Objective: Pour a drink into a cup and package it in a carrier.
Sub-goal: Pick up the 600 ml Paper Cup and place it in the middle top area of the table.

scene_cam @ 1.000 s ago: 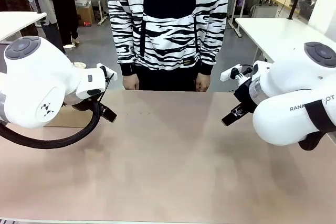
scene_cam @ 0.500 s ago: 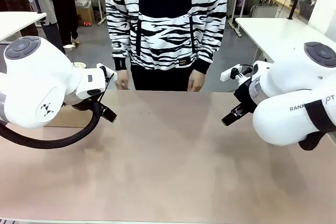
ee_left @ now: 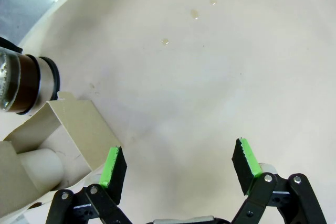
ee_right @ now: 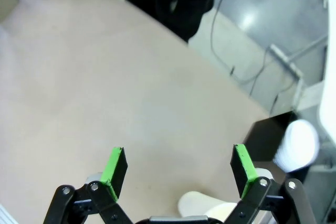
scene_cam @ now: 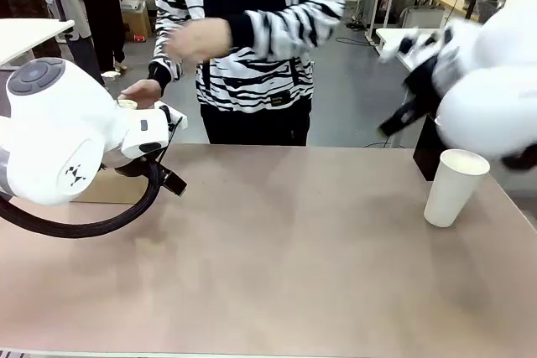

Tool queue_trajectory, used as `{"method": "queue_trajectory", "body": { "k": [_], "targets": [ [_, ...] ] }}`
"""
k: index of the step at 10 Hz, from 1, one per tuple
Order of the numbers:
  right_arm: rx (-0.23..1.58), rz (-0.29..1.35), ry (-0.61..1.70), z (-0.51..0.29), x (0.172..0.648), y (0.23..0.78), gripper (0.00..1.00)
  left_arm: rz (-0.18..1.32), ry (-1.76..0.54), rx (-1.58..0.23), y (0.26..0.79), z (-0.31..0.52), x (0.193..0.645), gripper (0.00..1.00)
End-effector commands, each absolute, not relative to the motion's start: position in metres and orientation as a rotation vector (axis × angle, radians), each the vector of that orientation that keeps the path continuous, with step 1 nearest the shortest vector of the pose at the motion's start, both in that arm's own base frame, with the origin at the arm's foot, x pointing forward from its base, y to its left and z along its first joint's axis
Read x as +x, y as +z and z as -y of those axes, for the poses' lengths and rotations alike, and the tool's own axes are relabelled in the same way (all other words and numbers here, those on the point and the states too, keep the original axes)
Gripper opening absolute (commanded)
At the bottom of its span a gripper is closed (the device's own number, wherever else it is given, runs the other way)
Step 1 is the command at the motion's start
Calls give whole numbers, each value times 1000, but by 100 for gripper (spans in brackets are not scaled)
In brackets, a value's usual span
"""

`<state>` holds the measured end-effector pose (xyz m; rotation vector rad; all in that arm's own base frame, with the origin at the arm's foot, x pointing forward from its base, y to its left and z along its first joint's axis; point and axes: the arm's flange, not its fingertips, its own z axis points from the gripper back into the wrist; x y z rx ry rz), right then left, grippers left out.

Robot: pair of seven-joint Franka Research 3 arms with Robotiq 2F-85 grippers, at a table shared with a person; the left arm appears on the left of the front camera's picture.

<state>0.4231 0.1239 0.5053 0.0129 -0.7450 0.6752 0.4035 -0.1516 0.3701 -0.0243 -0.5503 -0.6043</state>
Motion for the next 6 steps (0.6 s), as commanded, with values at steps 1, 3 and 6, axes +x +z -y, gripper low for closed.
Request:
{"method": "queue_trajectory", "body": {
  "k": [1, 3, 6],
  "targets": [
    [202, 823, 814, -42, 413, 564, 100, 551, -605, -24, 370, 152, 403, 100],
    [343, 969, 859, 51, 392, 567, 100, 551, -605, -24, 370, 152, 403, 100],
    [430, 1061, 1006, 134, 390, 489, 100, 551, -605, -24, 370, 152, 403, 100]
  ]
}}
